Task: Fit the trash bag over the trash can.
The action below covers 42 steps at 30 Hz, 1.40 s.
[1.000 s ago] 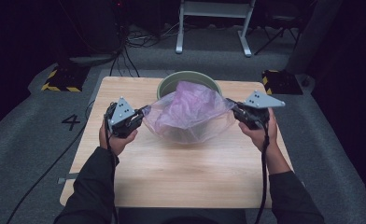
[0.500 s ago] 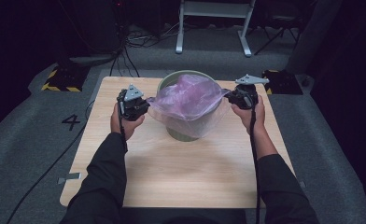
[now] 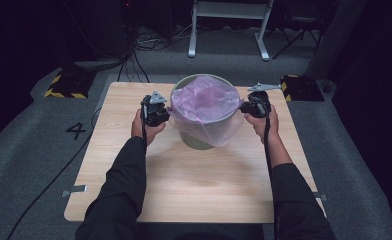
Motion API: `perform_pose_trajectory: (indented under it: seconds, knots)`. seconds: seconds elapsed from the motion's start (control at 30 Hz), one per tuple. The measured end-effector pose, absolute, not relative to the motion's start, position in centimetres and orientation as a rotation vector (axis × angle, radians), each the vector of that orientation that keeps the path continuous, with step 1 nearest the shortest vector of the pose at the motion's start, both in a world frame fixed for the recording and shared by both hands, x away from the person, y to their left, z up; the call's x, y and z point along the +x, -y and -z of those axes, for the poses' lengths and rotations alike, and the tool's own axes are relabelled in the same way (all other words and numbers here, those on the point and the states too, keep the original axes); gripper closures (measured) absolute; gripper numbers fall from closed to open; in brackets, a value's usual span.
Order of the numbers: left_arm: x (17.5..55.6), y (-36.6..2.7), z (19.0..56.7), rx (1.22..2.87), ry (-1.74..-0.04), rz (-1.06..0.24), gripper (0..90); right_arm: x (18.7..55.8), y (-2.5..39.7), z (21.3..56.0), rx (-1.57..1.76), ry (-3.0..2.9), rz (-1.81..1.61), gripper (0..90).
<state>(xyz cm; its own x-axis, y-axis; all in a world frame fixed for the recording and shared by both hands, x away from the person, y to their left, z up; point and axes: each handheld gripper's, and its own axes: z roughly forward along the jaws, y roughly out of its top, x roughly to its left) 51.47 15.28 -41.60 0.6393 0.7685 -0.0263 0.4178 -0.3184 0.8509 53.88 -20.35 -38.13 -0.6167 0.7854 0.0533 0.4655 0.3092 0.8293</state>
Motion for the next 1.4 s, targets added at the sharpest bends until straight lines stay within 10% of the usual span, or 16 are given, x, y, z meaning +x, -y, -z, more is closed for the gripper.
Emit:
perform_pose_trajectory:
  seconds: [1.03,1.07,1.17,1.27,1.4]
  knots:
    - [45.6,-14.7,42.2,2.083,-0.723,-0.478,87.2,48.8,22.6,41.4,0.962,-2.400,-1.237,82.3]
    - [45.2,-14.7,41.9,2.076,-0.729,-0.513,69.6,48.3,22.8,40.9,0.959,-2.357,-1.222,78.1]
    - [44.2,-15.1,40.9,2.065,-0.724,-0.574,58.2,47.8,23.2,40.1,0.940,-2.311,-1.180,65.3]
    - [42.8,-16.2,39.6,2.030,-0.712,-0.608,28.6,46.9,24.2,38.6,0.892,-2.259,-1.142,42.0]
    - [41.8,-17.3,38.9,1.981,-0.702,-0.603,21.6,46.1,24.7,37.8,0.840,-2.243,-1.128,28.2]
